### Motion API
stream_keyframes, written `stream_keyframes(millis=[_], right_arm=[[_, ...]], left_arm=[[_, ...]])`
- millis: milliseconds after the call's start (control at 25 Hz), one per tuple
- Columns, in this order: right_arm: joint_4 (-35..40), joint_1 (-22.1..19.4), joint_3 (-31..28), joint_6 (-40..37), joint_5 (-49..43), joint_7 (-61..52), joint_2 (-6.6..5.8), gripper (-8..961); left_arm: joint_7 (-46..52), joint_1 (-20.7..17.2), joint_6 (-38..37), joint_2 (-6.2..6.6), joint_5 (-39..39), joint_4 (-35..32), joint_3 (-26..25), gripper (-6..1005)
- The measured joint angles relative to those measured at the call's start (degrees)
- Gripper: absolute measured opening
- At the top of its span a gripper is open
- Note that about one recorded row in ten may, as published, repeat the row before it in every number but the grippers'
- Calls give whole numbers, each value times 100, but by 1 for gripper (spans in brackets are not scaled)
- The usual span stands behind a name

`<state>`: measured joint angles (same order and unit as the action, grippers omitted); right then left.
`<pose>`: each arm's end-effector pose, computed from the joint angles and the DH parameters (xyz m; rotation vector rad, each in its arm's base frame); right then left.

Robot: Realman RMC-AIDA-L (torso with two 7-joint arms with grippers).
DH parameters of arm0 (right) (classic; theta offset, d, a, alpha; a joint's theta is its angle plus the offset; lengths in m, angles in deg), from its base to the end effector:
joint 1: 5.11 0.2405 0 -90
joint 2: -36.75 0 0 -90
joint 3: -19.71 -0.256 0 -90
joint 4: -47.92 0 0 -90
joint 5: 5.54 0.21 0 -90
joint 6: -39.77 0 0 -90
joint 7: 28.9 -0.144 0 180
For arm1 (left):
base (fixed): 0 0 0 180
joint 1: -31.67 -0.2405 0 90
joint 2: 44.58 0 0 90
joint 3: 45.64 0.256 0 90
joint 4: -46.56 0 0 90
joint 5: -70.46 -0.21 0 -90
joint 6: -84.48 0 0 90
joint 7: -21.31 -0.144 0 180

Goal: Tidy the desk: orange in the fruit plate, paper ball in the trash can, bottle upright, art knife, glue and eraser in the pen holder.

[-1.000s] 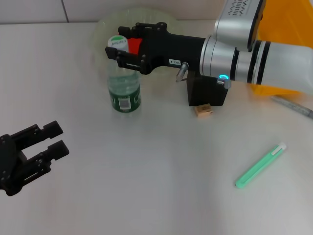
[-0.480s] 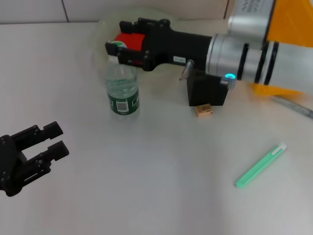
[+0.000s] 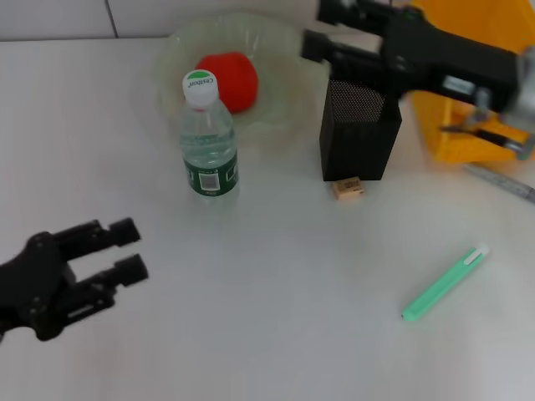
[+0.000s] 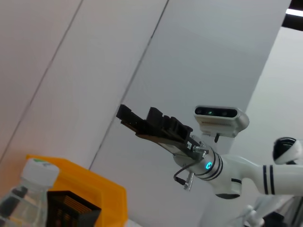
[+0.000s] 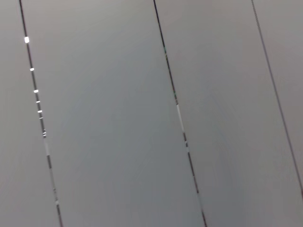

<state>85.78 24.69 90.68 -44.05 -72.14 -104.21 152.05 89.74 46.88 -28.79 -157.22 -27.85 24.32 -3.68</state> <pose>0.1818 0.3532 0.0117 -2.5739 0.3882 1.2447 -0.3067 0.2121 0.0315 -2.6230 -0.7336 -1.2909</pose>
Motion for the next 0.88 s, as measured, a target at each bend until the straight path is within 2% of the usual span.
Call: stream_keyframes(millis=[200, 280, 400, 440, 480, 640, 880], right_arm=[[-204, -532, -969, -1292, -1455, -87, -315, 634], [-295, -787, -1393, -1624, -2003, -72, -373, 634], [-351, -1182, -2038, -1868, -2755, 26, -376, 634], [-374, -1424, -2471, -1897, -3194, 131, -343, 634], [-374, -1424, -2471, -1897, -3194, 131, -343, 633], [-448, -1771, -3145, -1932, -3668, 315, -308, 633], [-607, -2041, -3494, -1981, -3982, 344, -412, 632]], left_arm=[[305, 540, -1, -131, -797, -1, 5, 536], [379, 776, 32, -220, -1064, -5, 5, 537], [452, 1102, 107, -343, -1356, -8, 5, 537], [545, 1330, 173, -432, -1525, -8, 5, 537], [579, 1381, 195, -452, -1569, -9, 6, 537], [1062, 2022, 504, -600, -2069, 18, 25, 537], [1595, 2736, 1318, -650, -2110, 314, 405, 537]])
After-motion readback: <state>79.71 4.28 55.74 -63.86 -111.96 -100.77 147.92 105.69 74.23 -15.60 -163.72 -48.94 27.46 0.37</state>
